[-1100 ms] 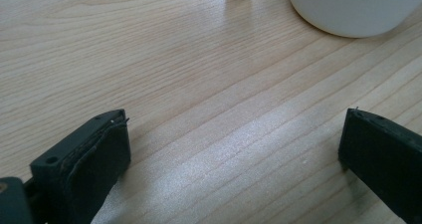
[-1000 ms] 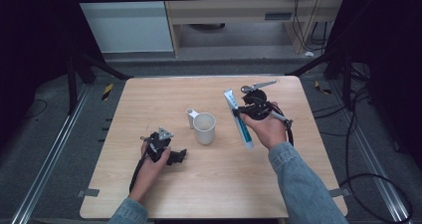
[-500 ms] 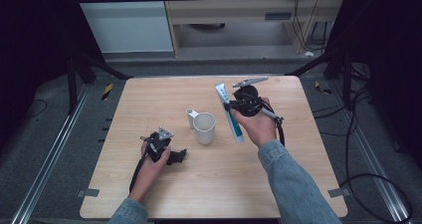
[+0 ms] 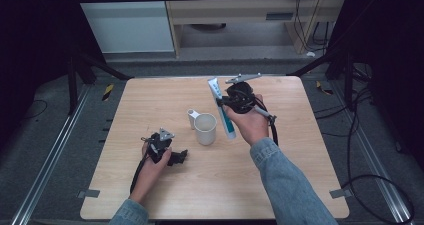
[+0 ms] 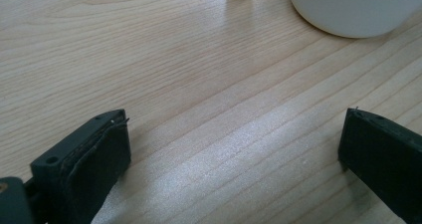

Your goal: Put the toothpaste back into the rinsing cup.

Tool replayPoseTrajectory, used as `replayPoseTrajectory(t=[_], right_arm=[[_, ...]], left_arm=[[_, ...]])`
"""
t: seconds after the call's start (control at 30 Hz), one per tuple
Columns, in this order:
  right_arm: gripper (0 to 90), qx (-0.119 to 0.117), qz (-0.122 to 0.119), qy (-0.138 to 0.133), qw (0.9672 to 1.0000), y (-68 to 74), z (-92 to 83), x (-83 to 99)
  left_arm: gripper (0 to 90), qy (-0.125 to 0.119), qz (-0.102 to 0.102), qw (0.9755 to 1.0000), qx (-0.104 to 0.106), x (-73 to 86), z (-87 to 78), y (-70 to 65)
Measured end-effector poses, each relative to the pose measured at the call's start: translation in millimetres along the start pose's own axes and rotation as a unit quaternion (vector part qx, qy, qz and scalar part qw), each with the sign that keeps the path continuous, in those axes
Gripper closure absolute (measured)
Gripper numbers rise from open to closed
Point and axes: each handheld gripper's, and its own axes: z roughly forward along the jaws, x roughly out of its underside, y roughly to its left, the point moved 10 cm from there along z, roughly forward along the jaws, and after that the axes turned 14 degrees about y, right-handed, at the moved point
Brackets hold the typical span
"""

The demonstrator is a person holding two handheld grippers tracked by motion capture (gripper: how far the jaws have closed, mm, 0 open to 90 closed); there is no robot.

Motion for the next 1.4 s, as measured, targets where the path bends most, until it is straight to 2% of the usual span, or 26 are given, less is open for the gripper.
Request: replayPoseTrajectory(t=[0.13, 0.5, 0.87, 1.23, 1.4], right_arm=[[78.5, -0.003, 0.003, -0.011, 0.9999, 3.9, 1.0, -7.6], [78.5, -0.008, 0.001, -0.019, 0.9998, 15.2, 12.9, -21.9], [78.5, -0.009, 0.009, -0.034, 0.9993, 18.0, 10.0, -34.7], [78.5, 0.004, 0.013, -0.052, 0.9986, 16.8, 9.3, -46.6], [78.5, 0.014, 0.019, -0.069, 0.9973, 14.6, 10.6, -51.2]], left_arm=[[0.0, 0.0, 0.0, 1.0, 0.0, -0.1, 0.1, 0.0], [0.0, 0.002, 0.003, 1.0, 0.001, 0.4, -0.2, 0.2], [0.0, 0.001, 0.003, 1.0, 0.001, 0.4, -0.2, 0.2], [0.0, 0.001, 0.003, 1.0, 0.0, 0.4, -0.2, 0.2], [0.0, 0.001, 0.003, 1.0, 0.0, 0.3, -0.2, 0.2]])
